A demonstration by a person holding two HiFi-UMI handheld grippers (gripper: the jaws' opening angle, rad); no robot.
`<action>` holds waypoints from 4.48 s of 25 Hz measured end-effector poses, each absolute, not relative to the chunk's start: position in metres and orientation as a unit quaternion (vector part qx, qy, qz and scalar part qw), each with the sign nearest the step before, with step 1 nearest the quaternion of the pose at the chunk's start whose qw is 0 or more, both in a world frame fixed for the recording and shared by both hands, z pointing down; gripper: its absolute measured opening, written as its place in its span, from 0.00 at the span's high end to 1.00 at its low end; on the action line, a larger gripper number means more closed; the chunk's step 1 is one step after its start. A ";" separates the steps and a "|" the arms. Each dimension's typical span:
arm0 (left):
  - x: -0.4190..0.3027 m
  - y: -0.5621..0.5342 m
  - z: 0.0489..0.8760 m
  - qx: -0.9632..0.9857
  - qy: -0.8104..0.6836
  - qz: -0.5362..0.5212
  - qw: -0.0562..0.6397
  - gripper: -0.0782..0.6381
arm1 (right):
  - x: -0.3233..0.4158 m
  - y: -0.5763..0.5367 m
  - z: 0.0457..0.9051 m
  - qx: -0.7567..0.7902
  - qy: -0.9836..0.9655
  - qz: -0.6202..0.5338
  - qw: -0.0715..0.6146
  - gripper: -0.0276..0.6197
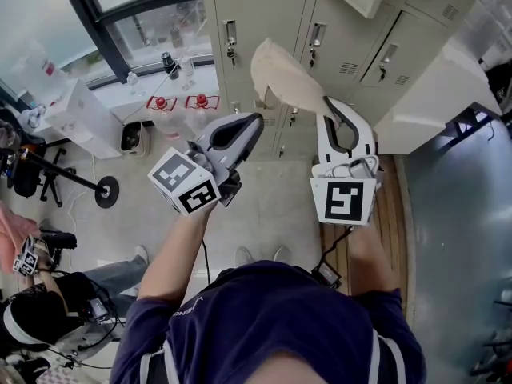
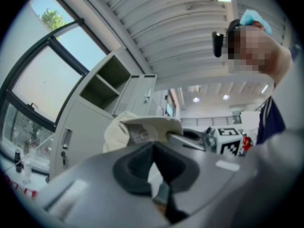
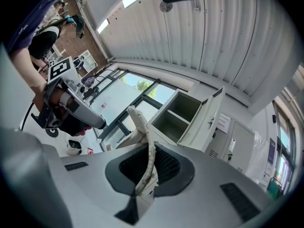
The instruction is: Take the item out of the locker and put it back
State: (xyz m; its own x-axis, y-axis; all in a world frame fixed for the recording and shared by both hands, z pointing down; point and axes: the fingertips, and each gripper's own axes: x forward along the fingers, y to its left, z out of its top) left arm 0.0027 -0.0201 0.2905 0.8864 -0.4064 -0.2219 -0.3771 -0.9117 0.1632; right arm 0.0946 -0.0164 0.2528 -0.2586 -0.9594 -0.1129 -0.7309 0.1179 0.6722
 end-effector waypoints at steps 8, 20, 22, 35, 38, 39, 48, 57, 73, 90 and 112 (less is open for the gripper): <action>-0.001 -0.019 0.279 0.972 -0.197 -0.126 0.038 0.89 | 0.091 -0.019 0.238 0.591 -0.714 -0.332 0.174 0.92; -0.019 -0.027 0.271 0.978 -0.172 -0.116 0.018 0.89 | 0.078 -0.033 0.206 0.621 -0.675 -0.359 0.172 0.92; -0.020 -0.033 0.270 0.978 -0.172 -0.118 0.018 0.89 | 0.077 -0.038 0.200 0.621 -0.672 -0.365 0.172 0.92; -0.001 -0.117 0.249 0.973 -0.186 -0.135 -0.006 0.89 | 0.087 -0.113 0.162 0.611 -0.653 -0.415 0.167 0.92; 0.012 -0.138 0.245 0.972 -0.188 -0.137 -0.014 0.89 | 0.094 -0.132 0.156 0.610 -0.652 -0.420 0.160 0.92; 0.016 -0.143 0.244 0.972 -0.189 -0.137 -0.017 0.89 | 0.097 -0.136 0.155 0.610 -0.652 -0.422 0.157 0.92; 0.043 -0.203 0.231 0.968 -0.204 -0.142 -0.028 0.89 | 0.105 -0.191 0.136 0.594 -0.658 -0.439 0.143 0.92; 0.041 -0.241 0.213 0.968 -0.199 -0.153 -0.033 0.89 | 0.087 -0.230 0.099 0.596 -0.647 -0.457 0.130 0.92; 0.012 -0.299 0.182 0.976 -0.133 -0.166 -0.043 0.89 | 0.049 -0.343 0.027 0.617 -0.574 -0.501 0.195 0.92; 0.017 -0.325 0.193 0.978 -0.128 -0.163 -0.038 0.89 | 0.059 -0.440 0.056 0.574 -0.559 -0.500 0.328 0.92; 0.003 -0.342 0.186 0.976 -0.129 -0.171 -0.024 0.89 | 0.049 -0.500 0.110 0.489 -0.588 -0.459 0.453 0.92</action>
